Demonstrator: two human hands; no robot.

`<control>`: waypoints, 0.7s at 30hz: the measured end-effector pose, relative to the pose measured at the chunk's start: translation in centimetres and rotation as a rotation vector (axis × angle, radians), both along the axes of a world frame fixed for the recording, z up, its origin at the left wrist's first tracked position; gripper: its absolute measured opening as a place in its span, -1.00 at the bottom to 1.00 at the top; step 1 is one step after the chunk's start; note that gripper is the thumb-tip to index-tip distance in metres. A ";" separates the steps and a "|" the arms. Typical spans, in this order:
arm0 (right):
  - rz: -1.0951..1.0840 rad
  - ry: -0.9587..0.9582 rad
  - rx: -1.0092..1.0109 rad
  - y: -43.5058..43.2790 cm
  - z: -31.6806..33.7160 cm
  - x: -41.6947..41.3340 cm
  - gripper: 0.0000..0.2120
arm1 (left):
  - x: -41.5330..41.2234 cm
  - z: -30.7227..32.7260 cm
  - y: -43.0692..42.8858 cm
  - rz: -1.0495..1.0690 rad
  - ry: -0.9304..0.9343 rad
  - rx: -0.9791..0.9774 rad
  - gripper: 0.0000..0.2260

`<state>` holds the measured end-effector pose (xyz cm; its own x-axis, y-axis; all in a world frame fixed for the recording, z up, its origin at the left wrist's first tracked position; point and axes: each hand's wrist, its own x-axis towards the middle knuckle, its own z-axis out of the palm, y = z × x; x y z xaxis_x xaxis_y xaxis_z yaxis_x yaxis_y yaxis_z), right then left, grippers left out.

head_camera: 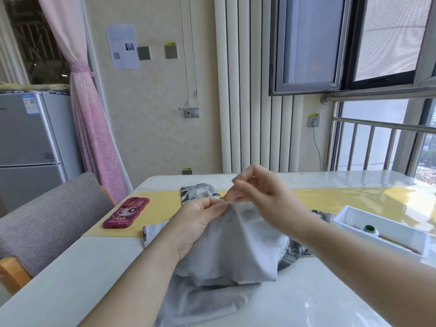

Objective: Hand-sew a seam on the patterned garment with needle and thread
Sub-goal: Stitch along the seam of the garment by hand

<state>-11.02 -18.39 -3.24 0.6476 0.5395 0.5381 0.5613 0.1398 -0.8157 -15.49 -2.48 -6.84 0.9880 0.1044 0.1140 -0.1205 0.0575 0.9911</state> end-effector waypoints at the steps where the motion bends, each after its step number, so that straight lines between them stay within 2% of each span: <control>1: 0.100 0.260 0.090 -0.1 0.6 -0.4 -0.88 | 0.2 -0.1 0.0 0.022 -0.005 0.026 -0.79; 3: 0.292 0.687 0.198 -0.9 2.3 -1.3 -0.87 | 0.4 -0.2 0.2 0.065 -0.007 0.052 -0.79; 4: 0.363 0.815 0.213 -1.4 3.2 -1.6 -0.89 | 0.5 -0.2 0.1 0.083 -0.004 0.050 -0.82; 6: 0.400 0.865 0.205 -2.3 4.5 -1.6 -0.89 | 0.7 -0.3 0.0 0.109 0.003 0.047 -0.85; 9: 0.219 0.683 0.114 -2.8 4.5 -0.7 -0.80 | 0.8 -0.4 -0.1 0.122 0.014 0.068 -0.90; 13: -0.165 0.140 -0.306 -2.0 1.3 -1.1 -0.92 | 0.5 -0.4 -0.4 0.131 -0.010 0.101 -0.88; 15: -0.304 -0.080 -0.437 -1.3 -0.6 -1.3 -0.85 | 0.3 -0.3 -0.6 0.133 -0.034 0.120 -0.88; 17: -0.401 -0.166 -0.434 -0.8 -1.9 -1.4 -0.80 | 0.0 -0.4 -0.7 0.129 -0.063 0.189 -0.87; 21: -0.429 -0.165 -0.325 -0.5 -3.0 -1.1 -0.78 | -0.6 -0.9 -0.9 0.161 -0.119 0.272 -0.79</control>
